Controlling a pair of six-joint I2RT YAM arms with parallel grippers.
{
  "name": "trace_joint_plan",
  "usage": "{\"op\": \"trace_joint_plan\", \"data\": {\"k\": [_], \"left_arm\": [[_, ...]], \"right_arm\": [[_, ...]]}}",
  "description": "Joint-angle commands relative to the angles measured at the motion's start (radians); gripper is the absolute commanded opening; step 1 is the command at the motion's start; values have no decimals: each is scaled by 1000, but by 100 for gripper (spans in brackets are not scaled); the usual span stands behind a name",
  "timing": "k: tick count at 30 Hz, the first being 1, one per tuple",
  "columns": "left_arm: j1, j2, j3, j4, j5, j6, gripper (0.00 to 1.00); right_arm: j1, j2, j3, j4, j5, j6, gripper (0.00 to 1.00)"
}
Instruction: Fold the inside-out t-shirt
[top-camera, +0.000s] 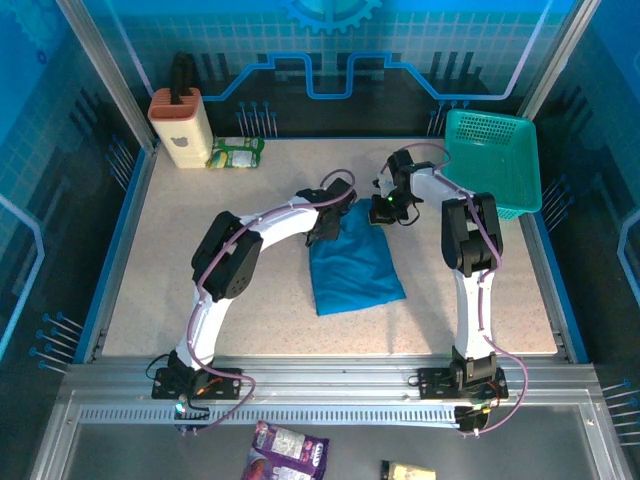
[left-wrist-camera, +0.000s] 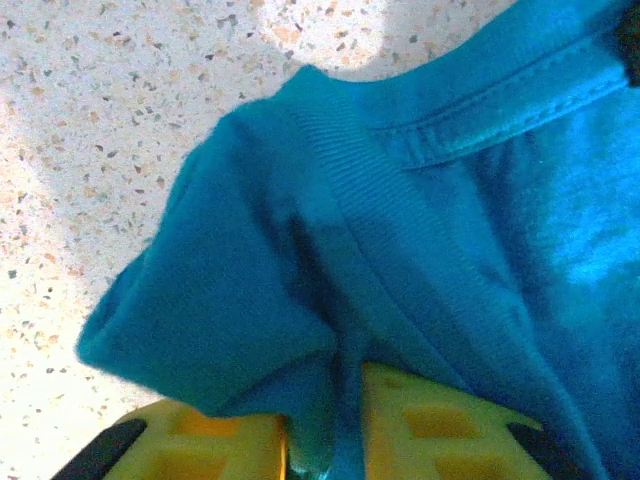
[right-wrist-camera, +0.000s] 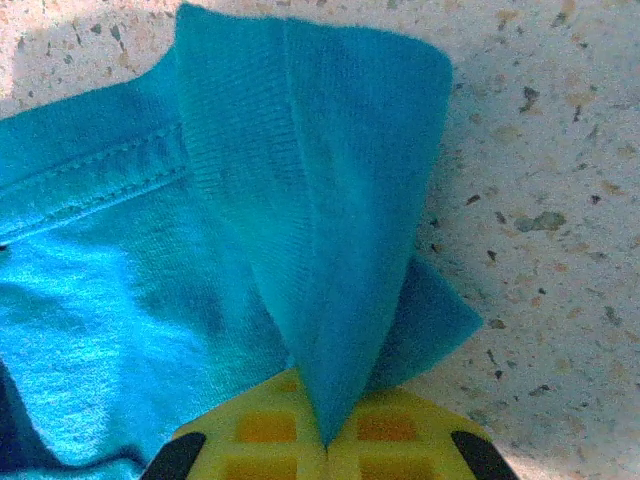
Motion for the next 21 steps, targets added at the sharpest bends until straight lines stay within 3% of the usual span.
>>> {"op": "trace_joint_plan", "data": {"k": [1,4,6,18,21], "left_arm": [[14,-22,-12,18,27,22,29],[69,-95,-130,163,223,-35,35],[94,-120,-166,198,282,-46,40],[175,-129,-190,224,474,-136,45],[180,-118,-184,209,462,-150,46]], "right_arm": [[13,-20,-23,-31,3,-3,0],[13,-19,-24,-35,4,-3,0],[13,-19,-26,-38,7,-4,0],[12,-15,-31,-41,10,-3,0],[11,-17,-32,-45,13,-4,0]]}}
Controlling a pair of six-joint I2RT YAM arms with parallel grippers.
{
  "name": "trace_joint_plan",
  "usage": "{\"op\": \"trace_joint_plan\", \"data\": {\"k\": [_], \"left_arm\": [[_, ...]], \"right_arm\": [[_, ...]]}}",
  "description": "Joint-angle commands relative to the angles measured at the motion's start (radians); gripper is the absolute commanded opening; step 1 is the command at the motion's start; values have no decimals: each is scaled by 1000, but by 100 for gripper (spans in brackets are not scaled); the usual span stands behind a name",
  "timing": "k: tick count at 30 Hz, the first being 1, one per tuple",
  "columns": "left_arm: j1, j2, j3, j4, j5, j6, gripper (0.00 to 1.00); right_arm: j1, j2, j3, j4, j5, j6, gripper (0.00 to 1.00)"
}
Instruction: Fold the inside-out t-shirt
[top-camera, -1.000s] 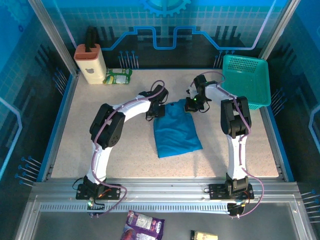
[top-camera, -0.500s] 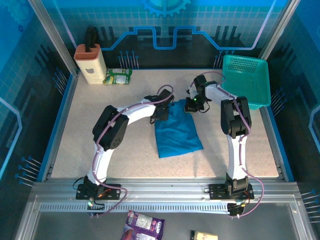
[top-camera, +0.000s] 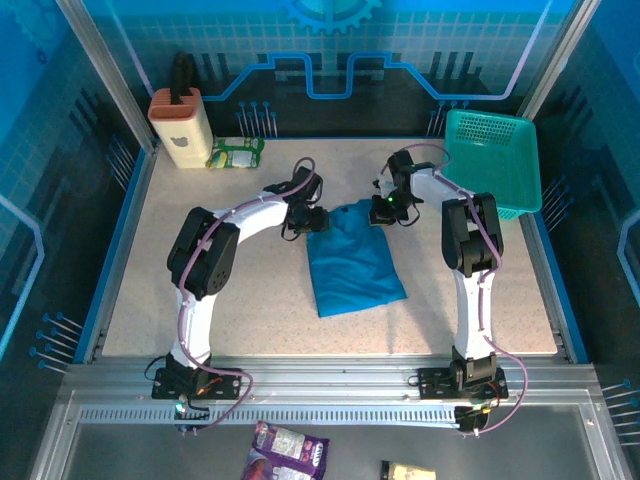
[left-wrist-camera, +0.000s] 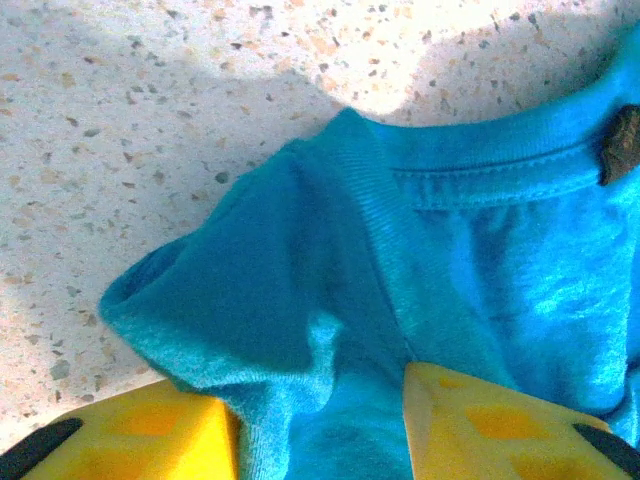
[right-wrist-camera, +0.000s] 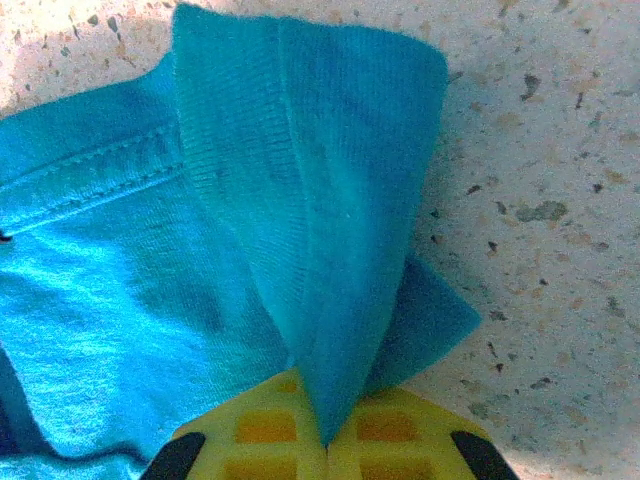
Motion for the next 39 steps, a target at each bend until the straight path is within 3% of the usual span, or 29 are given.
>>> {"op": "trace_joint_plan", "data": {"k": [1,15,26,36,39], "left_arm": [[10,-14,-9,-3,33,-45,46],[33,-64,-24,-10,-81,-70,52],[53,10,-3,-9,0,-104,55],[54,65,21,-10,50,-110,53],[54,64,13,10,74,-111,47]], "right_arm": [[12,-12,-24,-46,13,-3,0],[12,-10,-28,-44,10,0,0],[13,-13,-27,-48,11,0,0],[13,-6,-18,-51,10,0,0],[14,-4,-14,-53,10,0,0]]}}
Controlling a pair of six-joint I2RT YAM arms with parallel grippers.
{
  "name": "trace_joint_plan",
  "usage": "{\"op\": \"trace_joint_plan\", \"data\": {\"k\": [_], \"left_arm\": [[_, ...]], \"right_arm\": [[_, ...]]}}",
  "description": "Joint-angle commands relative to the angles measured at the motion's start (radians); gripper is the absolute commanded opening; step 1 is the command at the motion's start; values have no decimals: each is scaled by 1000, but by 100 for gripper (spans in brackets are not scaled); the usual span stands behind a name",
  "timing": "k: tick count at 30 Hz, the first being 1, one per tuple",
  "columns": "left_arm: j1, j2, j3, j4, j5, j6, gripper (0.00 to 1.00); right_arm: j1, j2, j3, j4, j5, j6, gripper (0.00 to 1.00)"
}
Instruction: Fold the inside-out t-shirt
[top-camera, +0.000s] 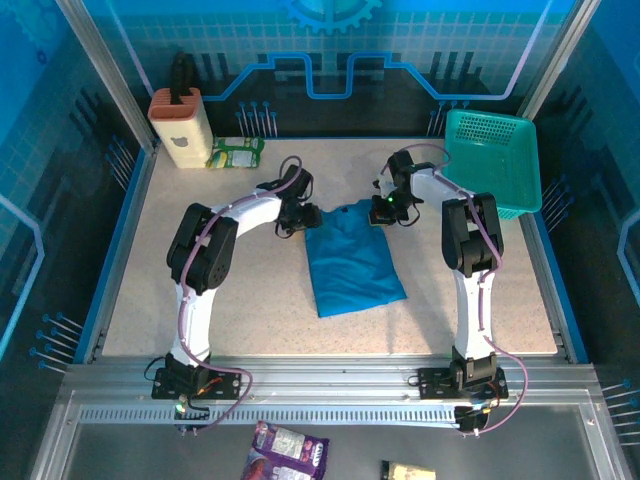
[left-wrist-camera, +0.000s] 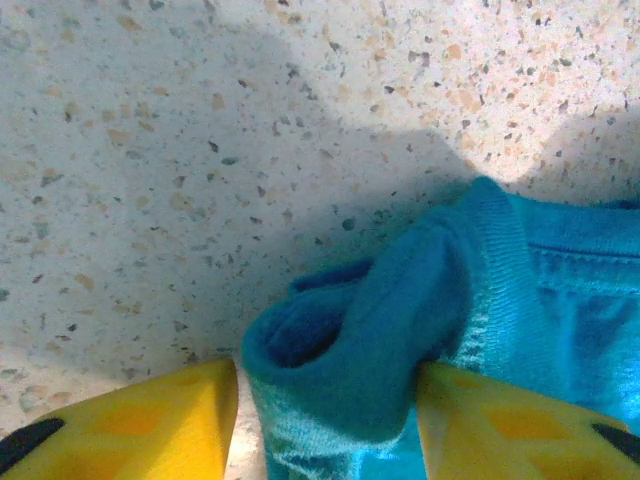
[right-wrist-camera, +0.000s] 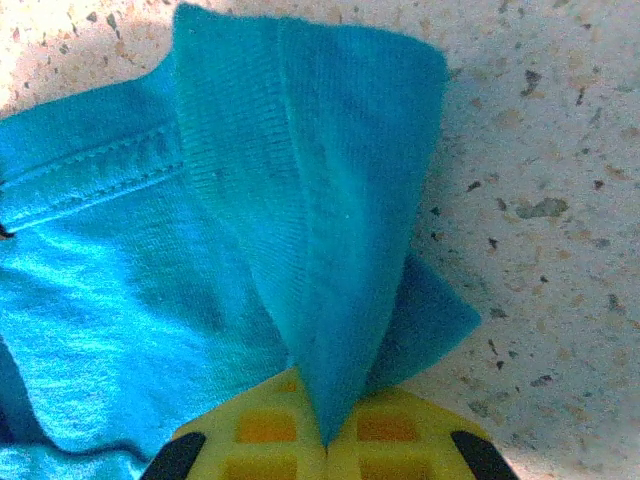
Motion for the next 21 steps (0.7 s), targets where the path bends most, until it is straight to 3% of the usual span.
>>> {"op": "trace_joint_plan", "data": {"k": [1,14,21], "left_arm": [[-3,24,2,13,60,-13,46],[-4,43,11,11,68,-14,36],[-4,34,1,22,59,-12,13]], "right_arm": [[14,-2,-11,-52,10,0,0],[15,4,-5,-57,12,0,0],[15,-16,-32,-29,33,19,0]]}}
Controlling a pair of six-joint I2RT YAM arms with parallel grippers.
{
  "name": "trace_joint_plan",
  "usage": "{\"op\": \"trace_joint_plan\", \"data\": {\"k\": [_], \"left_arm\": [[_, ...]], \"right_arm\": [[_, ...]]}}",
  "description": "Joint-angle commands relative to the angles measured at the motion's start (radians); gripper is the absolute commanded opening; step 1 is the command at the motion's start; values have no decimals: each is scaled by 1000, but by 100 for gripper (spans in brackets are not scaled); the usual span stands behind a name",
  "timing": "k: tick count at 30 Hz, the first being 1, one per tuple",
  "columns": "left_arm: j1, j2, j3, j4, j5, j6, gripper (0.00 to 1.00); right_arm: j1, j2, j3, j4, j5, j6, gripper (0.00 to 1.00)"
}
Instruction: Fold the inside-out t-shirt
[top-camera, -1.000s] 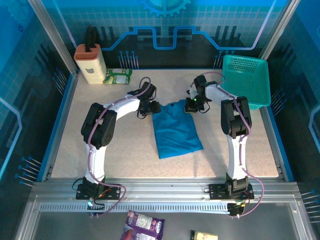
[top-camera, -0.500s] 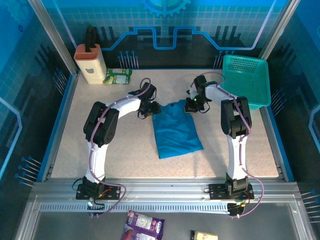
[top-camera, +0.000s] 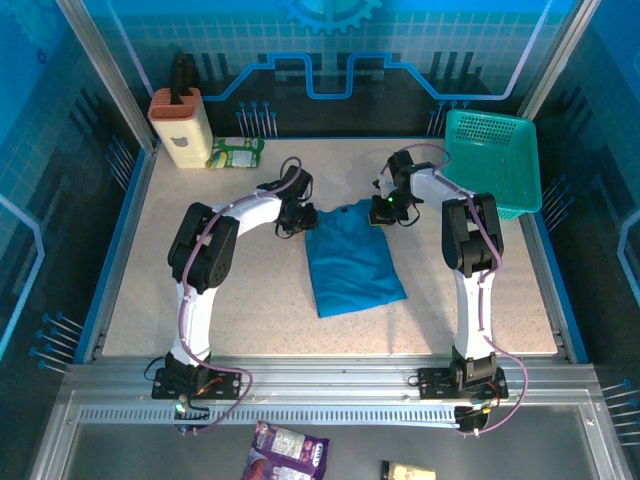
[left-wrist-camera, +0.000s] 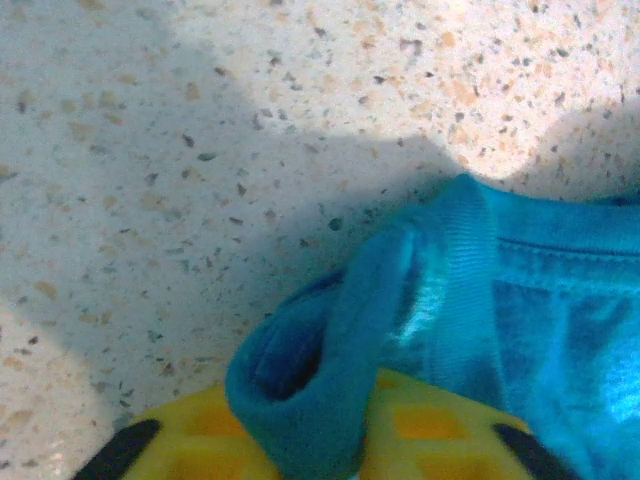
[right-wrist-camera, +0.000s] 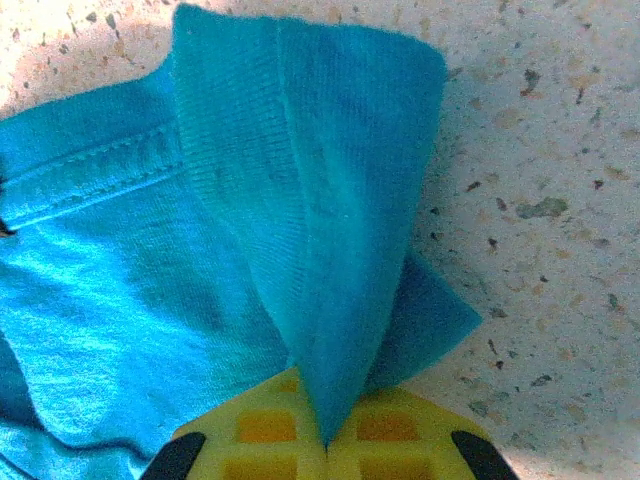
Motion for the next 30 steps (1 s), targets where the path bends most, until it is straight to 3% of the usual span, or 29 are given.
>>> {"op": "trace_joint_plan", "data": {"k": [1,5,16,24,30], "left_arm": [[-5,15,-3,16,24,-9,10],[7,-15,-13,50,39,-6,0],[59,-116,25,119,76,31,0],[101,-134,131,191,141,74,0],[147,-110,306,212,212,124,0]], "right_arm": [[15,-26,-40,-19,35,22,0],[12,-77,-90,41,57,49,0],[-40,-286,-217,256,48,124,0],[-72,-355,-172,410,22,152,0],[-94,-338,-44,517,4,143,0]]}}
